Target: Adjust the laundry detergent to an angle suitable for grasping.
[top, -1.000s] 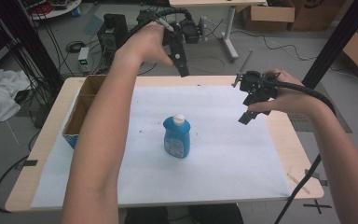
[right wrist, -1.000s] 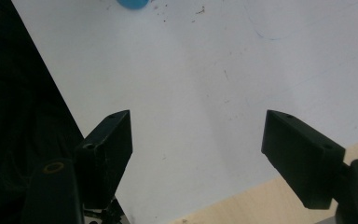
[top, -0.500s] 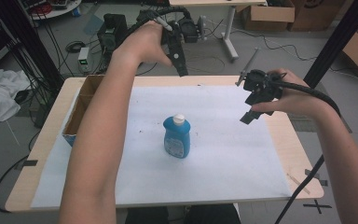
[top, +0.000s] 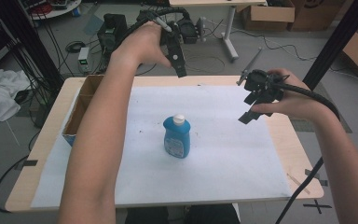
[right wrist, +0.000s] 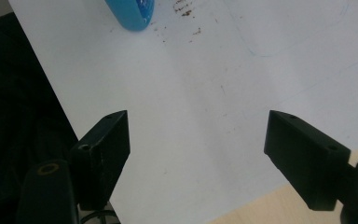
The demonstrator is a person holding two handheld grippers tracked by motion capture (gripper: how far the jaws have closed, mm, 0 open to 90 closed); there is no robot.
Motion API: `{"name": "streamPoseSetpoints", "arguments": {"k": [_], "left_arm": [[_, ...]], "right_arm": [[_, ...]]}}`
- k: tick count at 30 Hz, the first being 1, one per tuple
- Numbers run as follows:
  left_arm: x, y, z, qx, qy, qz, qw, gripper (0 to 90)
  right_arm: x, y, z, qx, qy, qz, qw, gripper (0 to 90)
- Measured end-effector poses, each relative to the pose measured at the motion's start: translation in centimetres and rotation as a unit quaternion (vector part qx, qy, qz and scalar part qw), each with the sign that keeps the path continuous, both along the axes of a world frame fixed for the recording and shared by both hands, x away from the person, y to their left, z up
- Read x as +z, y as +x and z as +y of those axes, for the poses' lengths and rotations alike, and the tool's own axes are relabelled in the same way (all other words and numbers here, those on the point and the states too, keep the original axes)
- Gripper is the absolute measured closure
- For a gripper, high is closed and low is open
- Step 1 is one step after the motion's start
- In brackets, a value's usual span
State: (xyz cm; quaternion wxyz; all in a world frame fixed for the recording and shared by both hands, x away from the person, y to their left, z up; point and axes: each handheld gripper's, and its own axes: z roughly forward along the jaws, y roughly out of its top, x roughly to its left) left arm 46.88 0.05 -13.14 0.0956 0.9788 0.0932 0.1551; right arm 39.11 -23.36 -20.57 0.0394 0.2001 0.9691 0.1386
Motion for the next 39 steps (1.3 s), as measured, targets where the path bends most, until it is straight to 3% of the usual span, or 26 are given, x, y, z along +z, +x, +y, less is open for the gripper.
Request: {"name": "streamPoseSetpoints", "arguments": {"k": [4, 14, 30, 39], "left_arm": [[-0.2, 0.0, 0.0, 0.003, -0.002, 0.002, 1.0, 1.4], [-0.4, -0.1, 0.0, 0.003, 0.002, 0.004, 1.0, 1.4], [-0.5, -0.3, 0.5, 0.005, 0.003, 0.003, 1.0, 1.1], [-0.8, -0.1, 1.0, 0.012, 0.001, 0.005, 0.9999, 1.0]], "right_arm": [[-0.7, -0.2, 0.0, -0.004, 0.02, -0.009, 0.9997, 22.6], [-2.1, -0.5, 0.6, -0.002, 0.044, -0.017, 0.9989, 23.3], [-5.4, -1.1, 4.1, 0.008, 0.096, -0.013, 0.9953, 24.0], [-6.9, -1.5, 5.6, 0.009, 0.121, -0.023, 0.9924, 24.3]]}}
